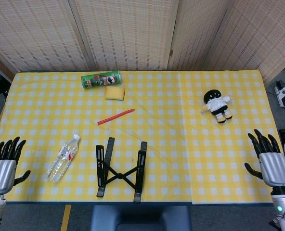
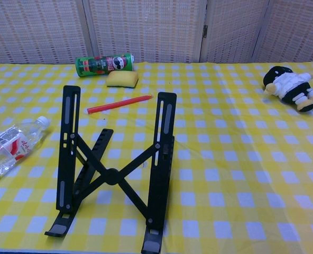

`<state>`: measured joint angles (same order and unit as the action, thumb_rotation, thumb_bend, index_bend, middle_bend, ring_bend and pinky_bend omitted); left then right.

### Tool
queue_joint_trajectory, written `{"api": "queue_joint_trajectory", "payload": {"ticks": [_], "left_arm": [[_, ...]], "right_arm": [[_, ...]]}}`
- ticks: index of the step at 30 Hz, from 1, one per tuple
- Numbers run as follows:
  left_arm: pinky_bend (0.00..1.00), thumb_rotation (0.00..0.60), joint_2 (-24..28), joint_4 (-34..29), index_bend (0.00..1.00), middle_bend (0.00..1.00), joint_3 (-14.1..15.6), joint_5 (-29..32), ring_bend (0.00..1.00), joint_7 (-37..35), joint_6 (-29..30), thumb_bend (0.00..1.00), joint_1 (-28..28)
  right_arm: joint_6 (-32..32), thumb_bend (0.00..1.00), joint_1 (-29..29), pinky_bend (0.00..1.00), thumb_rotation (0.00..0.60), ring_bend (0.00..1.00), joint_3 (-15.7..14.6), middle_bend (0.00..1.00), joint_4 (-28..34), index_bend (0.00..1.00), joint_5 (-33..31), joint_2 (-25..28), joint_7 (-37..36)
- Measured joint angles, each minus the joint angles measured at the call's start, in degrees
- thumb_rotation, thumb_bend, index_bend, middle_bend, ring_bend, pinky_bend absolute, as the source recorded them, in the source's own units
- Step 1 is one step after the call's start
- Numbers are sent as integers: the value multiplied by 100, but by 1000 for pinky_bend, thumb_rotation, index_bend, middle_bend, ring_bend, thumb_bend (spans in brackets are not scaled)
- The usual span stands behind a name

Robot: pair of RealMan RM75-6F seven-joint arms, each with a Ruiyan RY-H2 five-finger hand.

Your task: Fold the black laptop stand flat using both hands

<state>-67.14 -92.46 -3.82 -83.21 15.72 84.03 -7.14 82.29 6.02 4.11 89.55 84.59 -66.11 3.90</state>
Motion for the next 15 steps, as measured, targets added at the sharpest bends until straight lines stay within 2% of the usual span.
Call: {"api": "queue_joint_trajectory", "payload": {"ticks": [15], "left_arm": [[0, 600, 29, -56, 104, 92, 34, 35, 49, -33, -32, 227, -1]], "right_arm": [[-35, 273, 37, 0, 600, 130, -39, 73, 124, 0, 124, 103, -289]]}}
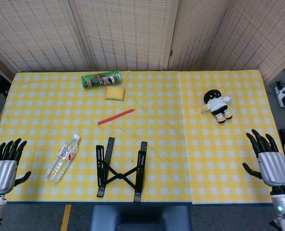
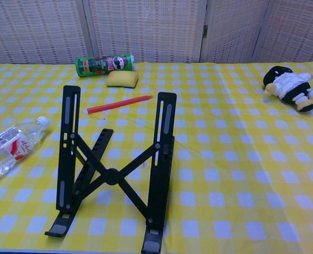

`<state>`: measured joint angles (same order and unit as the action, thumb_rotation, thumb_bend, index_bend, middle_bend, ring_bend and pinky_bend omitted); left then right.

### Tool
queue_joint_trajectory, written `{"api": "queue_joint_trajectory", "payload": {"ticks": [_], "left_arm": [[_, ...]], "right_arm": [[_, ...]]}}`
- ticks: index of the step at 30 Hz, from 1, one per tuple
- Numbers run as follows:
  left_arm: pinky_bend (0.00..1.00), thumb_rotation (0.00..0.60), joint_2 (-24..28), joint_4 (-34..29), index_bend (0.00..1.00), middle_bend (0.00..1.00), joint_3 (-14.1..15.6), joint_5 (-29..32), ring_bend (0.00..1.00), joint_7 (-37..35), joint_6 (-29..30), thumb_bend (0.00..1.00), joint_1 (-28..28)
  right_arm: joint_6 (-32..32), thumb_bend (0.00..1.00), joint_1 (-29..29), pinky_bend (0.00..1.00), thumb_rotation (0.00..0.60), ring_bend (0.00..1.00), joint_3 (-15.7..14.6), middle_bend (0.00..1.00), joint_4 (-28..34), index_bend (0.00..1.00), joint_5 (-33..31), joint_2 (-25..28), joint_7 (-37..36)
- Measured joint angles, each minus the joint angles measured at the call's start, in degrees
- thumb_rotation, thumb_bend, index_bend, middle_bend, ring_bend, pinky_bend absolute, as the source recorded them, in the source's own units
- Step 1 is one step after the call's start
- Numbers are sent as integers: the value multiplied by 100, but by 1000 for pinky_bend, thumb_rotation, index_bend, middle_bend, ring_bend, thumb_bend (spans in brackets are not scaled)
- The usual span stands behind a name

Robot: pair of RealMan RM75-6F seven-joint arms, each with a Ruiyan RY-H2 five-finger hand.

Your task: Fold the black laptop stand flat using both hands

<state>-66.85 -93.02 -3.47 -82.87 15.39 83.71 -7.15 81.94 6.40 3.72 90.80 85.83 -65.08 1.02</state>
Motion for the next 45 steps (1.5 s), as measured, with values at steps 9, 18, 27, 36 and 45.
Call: {"api": "queue_joint_trajectory", "payload": {"ticks": [9, 18, 27, 36, 45], "left_arm": [[0, 600, 4, -15, 110, 103, -17, -50, 51, -22, 51, 229, -14], [0, 600, -29, 5, 118, 117, -12, -85, 58, -60, 76, 228, -17], [0, 600, -33, 48, 119, 125, 22, -142, 63, -162, 161, 229, 33], [0, 600, -34, 61, 119, 127, 37, -169, 65, -193, 186, 229, 56], [0, 600, -69, 106, 119, 127, 29, -154, 65, -195, 119, 228, 21]], "right_arm": [[-119, 272, 86, 0, 600, 136, -67, 79, 102, 0, 161, 105, -400], [-763, 275, 391, 0, 600, 139, -212, 79, 119, 0, 317, 68, -813], [-1807, 335, 1155, 0, 570, 121, -399, 74, 5, 0, 715, -202, -2323], [-2321, 240, 1895, 0, 345, 84, -477, 70, -226, 0, 1040, -650, -4524], [-2561, 187, 2701, 0, 275, 81, -610, 65, -484, 0, 1399, -1105, -7413]]}}
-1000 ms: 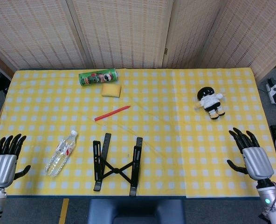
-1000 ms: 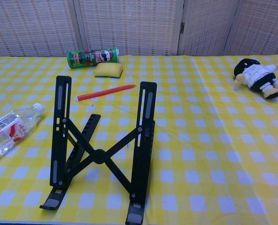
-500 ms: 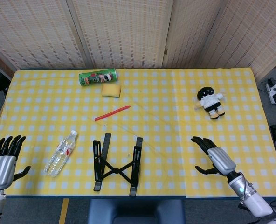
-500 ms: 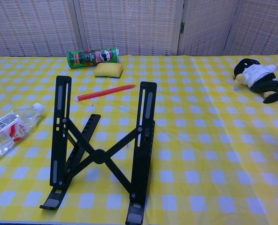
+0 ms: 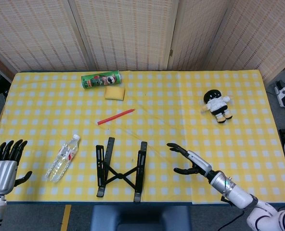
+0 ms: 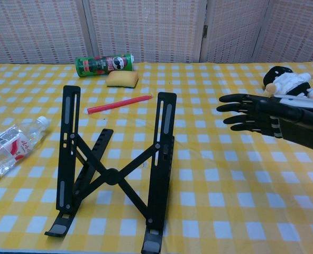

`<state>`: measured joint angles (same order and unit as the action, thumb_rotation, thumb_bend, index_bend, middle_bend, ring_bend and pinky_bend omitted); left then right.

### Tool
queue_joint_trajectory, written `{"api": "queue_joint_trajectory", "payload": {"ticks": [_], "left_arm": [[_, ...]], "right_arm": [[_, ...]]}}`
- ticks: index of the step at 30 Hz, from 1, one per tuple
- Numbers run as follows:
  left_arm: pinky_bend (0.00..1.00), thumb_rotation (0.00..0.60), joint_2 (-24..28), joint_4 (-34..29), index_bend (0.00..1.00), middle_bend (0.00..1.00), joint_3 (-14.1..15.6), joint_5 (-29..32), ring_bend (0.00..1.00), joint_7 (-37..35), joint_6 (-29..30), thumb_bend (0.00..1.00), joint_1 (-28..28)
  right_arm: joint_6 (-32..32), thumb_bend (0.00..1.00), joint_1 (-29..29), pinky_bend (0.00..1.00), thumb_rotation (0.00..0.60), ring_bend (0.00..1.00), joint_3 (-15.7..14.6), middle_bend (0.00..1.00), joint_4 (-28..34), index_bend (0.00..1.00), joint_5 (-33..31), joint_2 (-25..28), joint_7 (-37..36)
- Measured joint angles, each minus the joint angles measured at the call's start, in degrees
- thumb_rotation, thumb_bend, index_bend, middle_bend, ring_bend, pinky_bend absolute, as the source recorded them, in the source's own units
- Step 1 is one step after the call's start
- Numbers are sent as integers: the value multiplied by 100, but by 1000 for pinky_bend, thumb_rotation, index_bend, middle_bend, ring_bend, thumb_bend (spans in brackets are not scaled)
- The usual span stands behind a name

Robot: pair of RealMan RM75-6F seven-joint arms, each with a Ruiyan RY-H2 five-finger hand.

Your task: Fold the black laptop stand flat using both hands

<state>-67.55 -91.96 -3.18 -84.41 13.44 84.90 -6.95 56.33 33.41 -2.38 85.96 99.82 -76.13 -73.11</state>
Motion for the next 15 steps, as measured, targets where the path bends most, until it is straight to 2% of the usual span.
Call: {"api": "queue_joint_trajectory", "payload": {"ticks": [4, 15], "left_arm": [[0, 600, -22, 41, 119, 127, -2, 6, 65, -31, -23, 228, -13], [0, 600, -30, 169, 119, 127, 14, -10, 67, -201, 3, 229, 15]], "right_arm": [[-110, 186, 564, 0, 273, 82, -43, 65, -291, 0, 144, -415, -964], [-553, 187, 1445, 0, 272, 99, -14, 66, -931, 0, 60, -1293, -1723]]}}
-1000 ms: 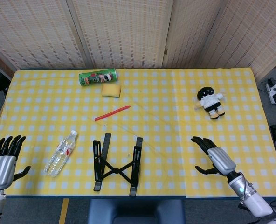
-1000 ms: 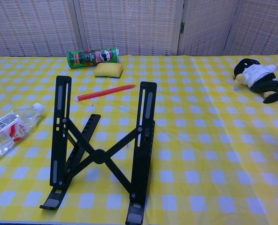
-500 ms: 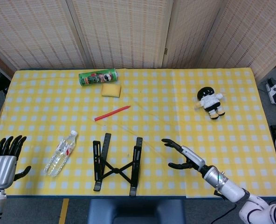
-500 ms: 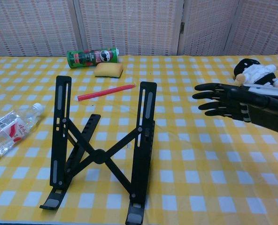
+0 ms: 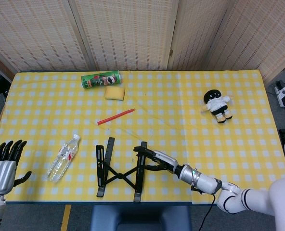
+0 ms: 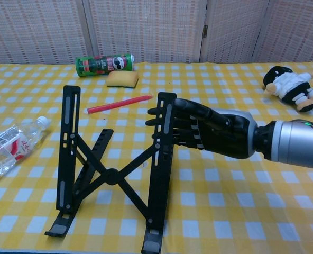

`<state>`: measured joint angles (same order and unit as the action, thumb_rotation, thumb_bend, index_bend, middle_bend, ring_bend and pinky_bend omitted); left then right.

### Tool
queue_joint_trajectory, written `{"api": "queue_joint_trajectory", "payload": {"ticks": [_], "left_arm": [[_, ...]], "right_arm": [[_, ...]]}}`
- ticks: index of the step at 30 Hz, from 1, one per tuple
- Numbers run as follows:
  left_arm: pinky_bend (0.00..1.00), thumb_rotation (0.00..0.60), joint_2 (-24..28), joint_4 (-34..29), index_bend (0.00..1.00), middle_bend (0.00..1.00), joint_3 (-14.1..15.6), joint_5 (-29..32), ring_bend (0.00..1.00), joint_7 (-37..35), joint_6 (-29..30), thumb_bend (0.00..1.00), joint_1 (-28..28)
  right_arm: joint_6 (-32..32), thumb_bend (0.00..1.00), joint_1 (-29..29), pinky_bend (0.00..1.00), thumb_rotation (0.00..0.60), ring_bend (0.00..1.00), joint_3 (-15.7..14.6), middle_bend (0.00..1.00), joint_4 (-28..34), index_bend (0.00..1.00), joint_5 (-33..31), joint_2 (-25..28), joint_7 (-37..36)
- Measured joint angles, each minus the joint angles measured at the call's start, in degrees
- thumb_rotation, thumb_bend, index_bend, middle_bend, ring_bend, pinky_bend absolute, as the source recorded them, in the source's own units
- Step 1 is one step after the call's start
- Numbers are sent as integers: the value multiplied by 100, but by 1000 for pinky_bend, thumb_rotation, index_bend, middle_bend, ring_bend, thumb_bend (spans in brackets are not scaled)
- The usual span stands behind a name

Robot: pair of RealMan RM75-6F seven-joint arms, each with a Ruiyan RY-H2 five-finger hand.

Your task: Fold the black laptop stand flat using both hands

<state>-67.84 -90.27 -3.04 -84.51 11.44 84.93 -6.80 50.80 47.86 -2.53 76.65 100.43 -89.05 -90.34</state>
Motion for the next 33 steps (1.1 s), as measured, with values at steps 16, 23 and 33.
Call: {"api": "queue_joint_trajectory", "payload": {"ticks": [16, 23, 33], "left_arm": [[0, 600, -22, 212, 127, 140, 26, -83, 75, -523, -274, 236, -150], [0, 600, -69, 231, 127, 147, 80, -166, 82, -593, -331, 235, -196], [0, 600, -104, 289, 129, 155, 133, -191, 90, -688, -327, 235, -177]], "right_arm": [[1097, 187, 382, 0, 273, 110, -481, 79, 300, 0, 642, -57, -668], [1374, 187, 505, 0, 271, 110, -873, 79, 855, 0, 966, 114, -572], [1623, 186, 572, 0, 271, 110, -1271, 79, 1185, 0, 1110, 208, -346]]}}
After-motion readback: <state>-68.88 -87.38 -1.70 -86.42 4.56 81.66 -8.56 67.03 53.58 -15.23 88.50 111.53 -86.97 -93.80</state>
